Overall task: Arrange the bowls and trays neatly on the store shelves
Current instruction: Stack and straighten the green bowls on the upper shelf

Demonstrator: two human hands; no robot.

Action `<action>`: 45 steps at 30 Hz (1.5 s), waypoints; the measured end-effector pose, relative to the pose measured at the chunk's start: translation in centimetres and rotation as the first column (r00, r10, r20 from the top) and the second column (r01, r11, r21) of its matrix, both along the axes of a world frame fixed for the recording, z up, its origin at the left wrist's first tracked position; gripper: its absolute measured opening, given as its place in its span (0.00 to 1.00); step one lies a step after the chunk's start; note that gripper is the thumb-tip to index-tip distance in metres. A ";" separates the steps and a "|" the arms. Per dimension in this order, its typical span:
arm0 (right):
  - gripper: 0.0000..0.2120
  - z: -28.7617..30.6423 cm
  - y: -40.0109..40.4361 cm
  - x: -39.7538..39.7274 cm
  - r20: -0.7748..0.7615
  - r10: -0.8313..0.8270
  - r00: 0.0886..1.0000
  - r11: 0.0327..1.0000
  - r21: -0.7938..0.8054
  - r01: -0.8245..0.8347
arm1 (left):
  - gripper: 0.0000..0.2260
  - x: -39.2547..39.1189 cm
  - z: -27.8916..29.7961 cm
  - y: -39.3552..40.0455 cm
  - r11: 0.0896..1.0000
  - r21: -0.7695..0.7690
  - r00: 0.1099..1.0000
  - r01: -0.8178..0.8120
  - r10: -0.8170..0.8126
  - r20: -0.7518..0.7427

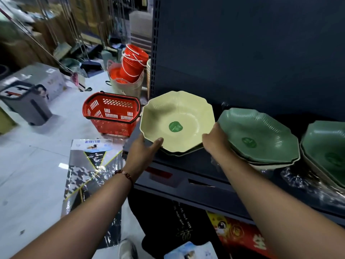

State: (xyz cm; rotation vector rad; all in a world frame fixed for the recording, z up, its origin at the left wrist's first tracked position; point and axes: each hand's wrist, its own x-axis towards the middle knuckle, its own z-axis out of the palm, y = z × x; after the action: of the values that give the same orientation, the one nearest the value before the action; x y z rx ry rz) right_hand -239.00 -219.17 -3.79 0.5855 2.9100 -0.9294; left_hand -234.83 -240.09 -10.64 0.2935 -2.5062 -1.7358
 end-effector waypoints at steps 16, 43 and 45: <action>0.21 0.5 1.4 3.2 0.209 0.314 0.926 0.941 0.058 -0.333 | 0.28 1.2 1.3 2.6 0.839 -0.544 1.000 -0.003 -0.012 -0.025; 0.27 3.0 39.1 17.7 0.078 0.093 0.993 0.789 0.602 -0.121 | 0.24 2.5 7.6 43.9 0.094 -0.932 0.406 0.349 -0.912 0.060; 0.23 2.8 39.9 17.7 0.074 0.141 0.987 0.774 0.614 -0.156 | 0.21 2.1 6.6 44.6 0.151 -0.926 0.399 0.344 -0.917 -0.001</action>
State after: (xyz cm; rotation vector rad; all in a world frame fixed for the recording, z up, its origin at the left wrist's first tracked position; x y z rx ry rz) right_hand -221.33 -179.23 -0.99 0.3548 3.1453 0.0890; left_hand -232.74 -195.48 -4.01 -1.4994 -2.6047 -0.1770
